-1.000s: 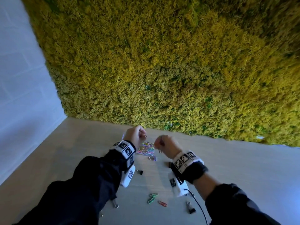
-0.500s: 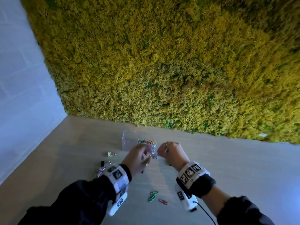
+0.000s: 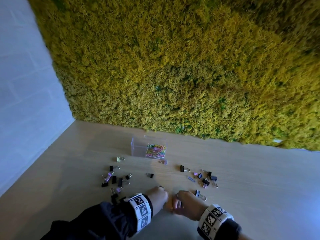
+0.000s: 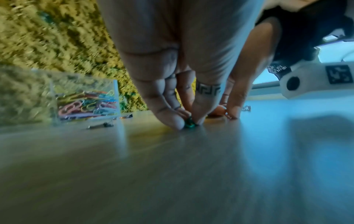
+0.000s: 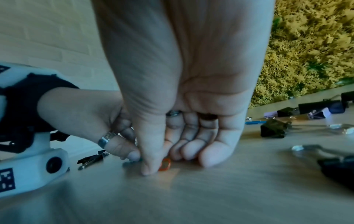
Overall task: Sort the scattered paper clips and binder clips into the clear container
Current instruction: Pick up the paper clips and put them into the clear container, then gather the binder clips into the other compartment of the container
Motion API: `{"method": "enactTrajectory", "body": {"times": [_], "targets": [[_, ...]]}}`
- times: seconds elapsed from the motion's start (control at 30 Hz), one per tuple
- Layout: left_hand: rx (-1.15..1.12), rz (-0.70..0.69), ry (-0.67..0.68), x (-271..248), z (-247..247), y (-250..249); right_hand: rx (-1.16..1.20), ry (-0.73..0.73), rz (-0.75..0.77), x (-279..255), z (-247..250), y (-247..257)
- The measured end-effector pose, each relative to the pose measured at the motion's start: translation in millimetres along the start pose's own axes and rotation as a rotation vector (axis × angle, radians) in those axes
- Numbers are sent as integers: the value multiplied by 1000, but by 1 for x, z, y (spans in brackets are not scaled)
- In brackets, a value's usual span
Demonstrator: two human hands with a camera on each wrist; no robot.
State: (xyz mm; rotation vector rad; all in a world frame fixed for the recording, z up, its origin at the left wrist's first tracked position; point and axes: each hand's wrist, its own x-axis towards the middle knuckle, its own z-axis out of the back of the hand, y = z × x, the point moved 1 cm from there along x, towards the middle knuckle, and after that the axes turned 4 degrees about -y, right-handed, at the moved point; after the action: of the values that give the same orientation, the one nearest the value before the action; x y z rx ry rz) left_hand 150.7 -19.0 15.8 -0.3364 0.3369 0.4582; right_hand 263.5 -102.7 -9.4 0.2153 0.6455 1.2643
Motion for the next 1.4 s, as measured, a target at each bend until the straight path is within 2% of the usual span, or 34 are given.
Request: {"method": "enactTrajectory", "body": {"times": [0.13,0.2,0.3,0.4,0.47,0.53,0.63,0.73,0.8,0.87,0.93,0.97,1.03,1.1,1.17,1.23,1.3,1.33,1.37,1.4], "targets": [[-35,-65,27,1,-5,9,-52,36,9,-2,1,1],[-166,-85,-10,1,2,16,9,-40,0,1,14,0],[-456,-31,-314,8,39,42,-78,-302,18,19,51,10],[-598,71,-714,26,91,66,35,-594,44,46,89,29],[-609,141,-830,40,115,73,139,-692,8,66,106,39],[-622,193,-795,54,122,79,189,-726,-11,85,112,44],[-624,194,-667,64,116,90,210,-645,-12,100,111,52],[-640,156,-716,53,111,103,291,-649,-47,89,115,34],[-685,205,-809,33,105,121,292,-645,-151,72,116,-3],[-745,338,-824,12,90,149,196,-611,-308,48,120,-47],[-734,524,-679,-3,64,183,103,-531,-537,22,117,-80],[-672,605,-541,-8,50,195,47,-464,-629,11,114,-91],[-485,671,-319,-13,29,201,-108,-281,-598,1,94,-96],[-453,638,-292,-12,21,185,-118,-184,-494,1,78,-83],[-617,551,-282,-12,20,163,72,-227,-362,4,65,-64],[-717,437,-241,-18,23,151,32,-365,-250,6,55,-62],[-725,428,-316,-30,28,156,62,-424,-303,-8,58,-50],[-735,451,-338,-40,30,159,43,-387,-385,-12,58,-56],[-719,475,-316,-49,29,161,73,-368,-413,-15,50,-64],[-680,489,-259,-59,27,160,100,-461,-459,-16,41,-80]]}}
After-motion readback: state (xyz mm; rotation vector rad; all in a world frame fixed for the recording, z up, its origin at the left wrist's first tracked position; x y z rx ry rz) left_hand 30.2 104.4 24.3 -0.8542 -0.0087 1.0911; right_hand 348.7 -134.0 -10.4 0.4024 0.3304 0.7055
